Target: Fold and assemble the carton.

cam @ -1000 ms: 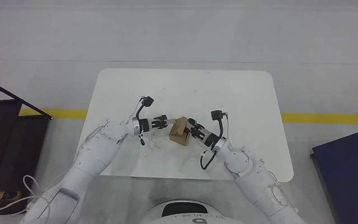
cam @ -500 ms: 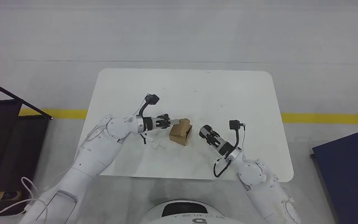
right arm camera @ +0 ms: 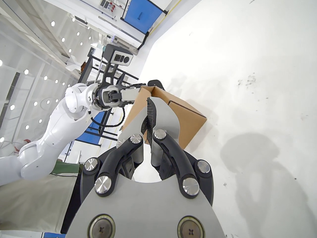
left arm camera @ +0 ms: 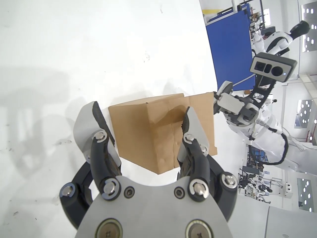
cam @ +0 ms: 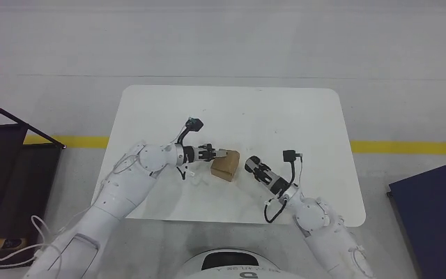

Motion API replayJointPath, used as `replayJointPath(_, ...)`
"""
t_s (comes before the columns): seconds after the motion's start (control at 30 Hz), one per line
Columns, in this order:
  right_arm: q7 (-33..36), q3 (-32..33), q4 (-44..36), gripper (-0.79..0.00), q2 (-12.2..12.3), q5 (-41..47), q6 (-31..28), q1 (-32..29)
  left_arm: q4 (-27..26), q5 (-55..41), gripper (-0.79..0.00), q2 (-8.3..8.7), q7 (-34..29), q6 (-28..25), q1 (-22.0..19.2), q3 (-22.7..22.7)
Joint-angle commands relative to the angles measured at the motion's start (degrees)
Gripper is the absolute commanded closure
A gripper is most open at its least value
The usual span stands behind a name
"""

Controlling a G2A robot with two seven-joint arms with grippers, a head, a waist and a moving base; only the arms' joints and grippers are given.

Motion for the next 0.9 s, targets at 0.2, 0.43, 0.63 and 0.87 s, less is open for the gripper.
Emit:
replayJointPath(0.2, 1.3, -1.6, 0.9, 0.0, -0.2, -0.3, -0.2, 1.4, 1.9, -0.7, -0.579, -0.27, -0.1, -0.8, -1.0, 0.2)
replayJointPath(0.43, 1.5, -3.2, 2.5, 0.0, -0.4, -0.8, 0.2, 3.0, 2.6, -1.1, -0.573, -0.45, -0.5, -1.5, -1.4, 0.5)
replayJointPath(0.63, 1.5, -4.7, 3.4, 0.0, -0.8, -0.8, 0.1, 4.4, 3.3, -1.0, -0.573, -0.76, -0.4, -1.4, -2.0, 1.1)
replayJointPath(0.87, 1.7, -5.7, 4.3, 0.0, -0.9, -0.9, 0.3, 5.3, 3.5, -0.7, -0.579, -0.99, 0.2, -1.3, -2.1, 1.5)
